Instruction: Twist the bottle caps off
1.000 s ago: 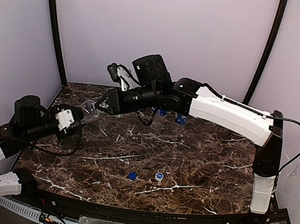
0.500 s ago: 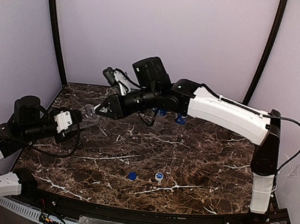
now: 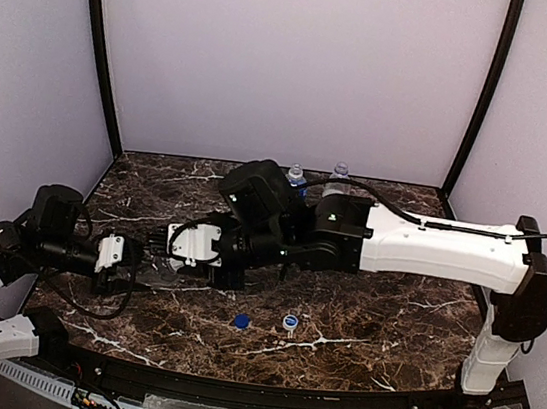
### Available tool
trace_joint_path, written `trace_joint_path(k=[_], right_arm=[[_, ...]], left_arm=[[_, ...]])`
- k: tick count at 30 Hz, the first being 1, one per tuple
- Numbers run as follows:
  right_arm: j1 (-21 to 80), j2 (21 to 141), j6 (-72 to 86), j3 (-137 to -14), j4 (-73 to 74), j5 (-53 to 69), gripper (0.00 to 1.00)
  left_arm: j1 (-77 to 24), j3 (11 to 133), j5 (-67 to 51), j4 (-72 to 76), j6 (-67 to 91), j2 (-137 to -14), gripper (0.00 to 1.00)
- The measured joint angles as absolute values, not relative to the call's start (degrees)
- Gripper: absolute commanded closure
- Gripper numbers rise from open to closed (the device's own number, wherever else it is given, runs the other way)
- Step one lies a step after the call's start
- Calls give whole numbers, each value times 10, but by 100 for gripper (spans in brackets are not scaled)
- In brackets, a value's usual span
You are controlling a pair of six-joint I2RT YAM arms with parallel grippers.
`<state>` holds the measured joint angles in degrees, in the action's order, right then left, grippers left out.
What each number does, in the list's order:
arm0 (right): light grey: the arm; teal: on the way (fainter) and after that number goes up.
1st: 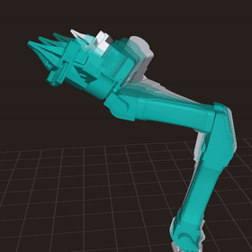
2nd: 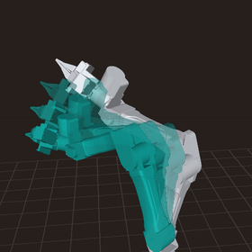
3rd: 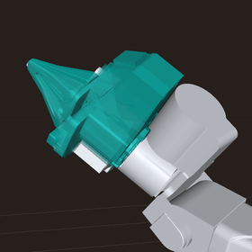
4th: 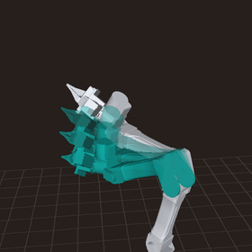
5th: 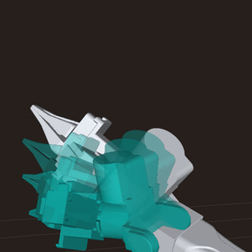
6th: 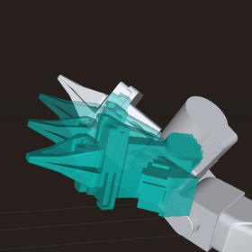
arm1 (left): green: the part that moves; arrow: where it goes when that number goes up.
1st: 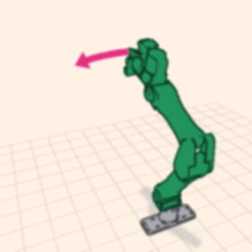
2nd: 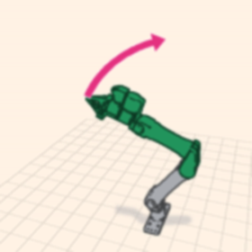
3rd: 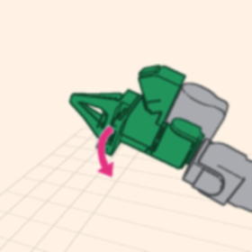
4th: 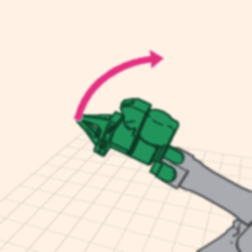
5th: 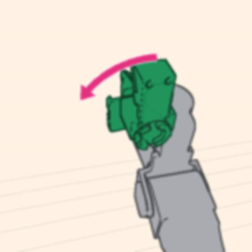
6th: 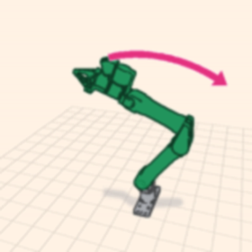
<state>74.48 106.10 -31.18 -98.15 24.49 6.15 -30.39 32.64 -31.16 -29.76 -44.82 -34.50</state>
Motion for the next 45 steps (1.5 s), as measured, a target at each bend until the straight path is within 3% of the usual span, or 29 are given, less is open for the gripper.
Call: trace_joint_path(k=[6, 16, 18, 21, 23, 27, 36, 41, 45], right_arm=[[779, 1060, -500, -957, 225, -40, 100], [813, 1030, -822, -820, 38, -132, 100], [813, 1030, -848, -816, 26, -136, 83], [813, 1030, -875, -803, -2, -143, 35], [813, 1031, -881, -797, -32, -149, 20], [813, 1031, -880, -794, -95, -166, 3], [813, 986, -740, -781, -87, -160, 1], [770, 999, -505, -942, 131, -7, 2], [699, 1019, -301, -1046, 201, 102, 2]], left_arm=[[-304, 327, -310, -323, -470, -349, 51], [-303, 327, -307, -353, -488, -356, 51], [-303, 328, -303, -353, -487, -355, 51], [-302, 330, -295, -352, -486, -352, 51], [-304, 330, -310, -347, -481, -351, 51], [-310, 336, -332, -338, -472, -350, 51], [-310, 337, -312, -277, -431, -348, 49], [-310, 336, -252, -195, -400, -348, 50], [-310, 332, -194, -139, -394, -350, 51]])
